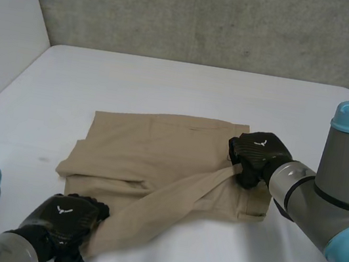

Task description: Fold the shorts.

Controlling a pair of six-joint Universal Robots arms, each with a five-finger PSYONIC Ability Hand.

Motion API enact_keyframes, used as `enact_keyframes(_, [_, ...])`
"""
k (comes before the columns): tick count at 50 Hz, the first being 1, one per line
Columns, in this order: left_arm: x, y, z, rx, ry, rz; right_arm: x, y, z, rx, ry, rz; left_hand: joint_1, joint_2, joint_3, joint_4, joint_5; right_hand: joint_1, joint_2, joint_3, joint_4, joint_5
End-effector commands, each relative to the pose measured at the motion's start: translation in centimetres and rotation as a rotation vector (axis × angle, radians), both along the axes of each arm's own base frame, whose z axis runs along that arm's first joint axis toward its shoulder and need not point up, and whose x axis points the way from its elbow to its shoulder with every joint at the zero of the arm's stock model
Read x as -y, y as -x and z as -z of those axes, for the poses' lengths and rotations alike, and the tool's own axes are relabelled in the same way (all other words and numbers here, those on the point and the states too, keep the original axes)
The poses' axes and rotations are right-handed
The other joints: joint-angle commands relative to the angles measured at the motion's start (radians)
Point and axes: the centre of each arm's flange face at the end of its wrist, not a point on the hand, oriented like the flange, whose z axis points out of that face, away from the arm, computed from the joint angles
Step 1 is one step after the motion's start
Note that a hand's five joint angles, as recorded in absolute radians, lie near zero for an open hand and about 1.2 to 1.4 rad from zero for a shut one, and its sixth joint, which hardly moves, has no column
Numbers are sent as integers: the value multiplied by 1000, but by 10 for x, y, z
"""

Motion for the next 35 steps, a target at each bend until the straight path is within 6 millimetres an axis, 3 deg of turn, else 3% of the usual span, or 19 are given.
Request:
enact_keyframes(1, [10,-2,7,62,44,-27,-3,3,1,-7,-8,3,753,752,748,761,761,413,223,198,205,253])
enact_keyframes(3, [14,-2,4,58,85,-45,-5,3,2,-16,-10,-7,962,960,957,970,970,413,223,198,205,253])
enact_keyframes(6, [17,-2,-17,24,188,-64,-14,4,5,-45,-33,-27,962,961,958,970,971,413,223,198,205,253])
enact_keyframes(8, [18,-2,-31,9,245,-53,-32,12,-6,-108,-25,-65,962,961,958,970,971,413,223,198,205,253])
enact_keyframes(10, [18,-3,-48,13,319,-32,-37,15,-9,-133,-21,-78,962,961,958,970,971,413,223,198,205,253])
enact_keyframes(16, [4,-16,-77,107,428,29,-86,45,-24,-416,-50,-230,962,961,958,970,971,413,223,198,205,253])
enact_keyframes(18, [1,-18,-79,120,428,34,-91,48,-25,-447,-60,-247,962,961,958,970,971,413,223,198,205,253])
enact_keyframes(21, [-11,-27,-86,157,406,53,-105,70,-37,-551,-125,-283,962,961,958,970,971,413,223,198,205,253])
enact_keyframes(25, [-26,-32,-88,168,345,96,-111,76,-52,-552,-111,-284,962,961,958,970,971,413,223,198,205,253])
enact_keyframes(29, [-31,-30,-85,151,309,143,-112,70,-63,-479,-64,-327,962,961,958,970,971,413,223,198,205,253])
enact_keyframes(32, [-21,-26,-85,130,339,131,-109,67,-63,-451,-66,-343,962,961,958,970,971,413,223,198,205,253])
enact_keyframes(35, [8,-23,-82,117,391,66,-89,62,-43,-444,-111,-347,962,961,958,970,971,413,223,198,205,253])
